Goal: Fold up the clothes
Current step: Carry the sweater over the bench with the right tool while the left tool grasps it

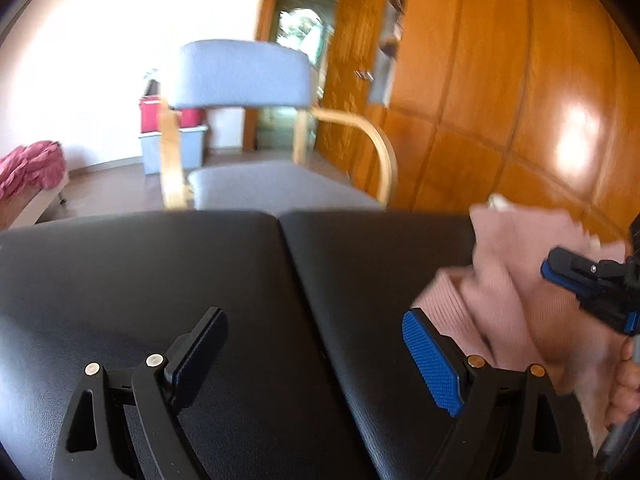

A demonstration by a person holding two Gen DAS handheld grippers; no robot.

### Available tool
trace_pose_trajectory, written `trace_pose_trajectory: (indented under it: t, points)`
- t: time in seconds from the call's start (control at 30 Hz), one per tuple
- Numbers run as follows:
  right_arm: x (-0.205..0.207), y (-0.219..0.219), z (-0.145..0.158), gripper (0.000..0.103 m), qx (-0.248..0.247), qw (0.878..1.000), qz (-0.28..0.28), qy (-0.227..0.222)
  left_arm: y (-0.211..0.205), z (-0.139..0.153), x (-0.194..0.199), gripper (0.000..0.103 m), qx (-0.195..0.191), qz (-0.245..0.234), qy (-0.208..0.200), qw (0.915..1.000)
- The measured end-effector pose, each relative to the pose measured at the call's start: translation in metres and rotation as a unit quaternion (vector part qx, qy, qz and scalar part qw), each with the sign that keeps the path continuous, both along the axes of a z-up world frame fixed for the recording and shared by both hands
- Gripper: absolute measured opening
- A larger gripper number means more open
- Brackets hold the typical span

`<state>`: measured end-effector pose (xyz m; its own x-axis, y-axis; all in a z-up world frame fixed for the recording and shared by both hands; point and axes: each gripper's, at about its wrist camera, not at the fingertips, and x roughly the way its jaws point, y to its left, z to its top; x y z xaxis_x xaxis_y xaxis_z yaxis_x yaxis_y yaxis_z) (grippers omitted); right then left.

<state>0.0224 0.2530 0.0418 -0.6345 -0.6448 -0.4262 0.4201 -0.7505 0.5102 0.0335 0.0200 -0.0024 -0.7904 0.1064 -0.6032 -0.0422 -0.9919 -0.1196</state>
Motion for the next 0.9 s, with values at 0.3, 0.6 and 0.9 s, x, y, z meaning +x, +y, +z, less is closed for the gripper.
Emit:
trace_pose_trajectory:
  t: [0.3, 0.6, 0.9]
  points:
    - [0.061, 0.032, 0.000, 0.081, 0.055, 0.971, -0.189, 0.133, 0.078, 0.000, -0.041, 0.091, -0.057, -0.076, -0.049, 0.9943]
    - [0.055, 0.041, -0.023, 0.084, 0.019, 0.976, -0.192, 0.102, 0.144, -0.019, -0.077, 0.091, -0.142, -0.117, -0.094, 0.9784]
    - [0.037, 0.047, -0.040, 0.084, -0.012, 0.976, -0.208, 0.063, 0.136, -0.035, -0.082, 0.103, -0.112, -0.088, -0.109, 0.9838]
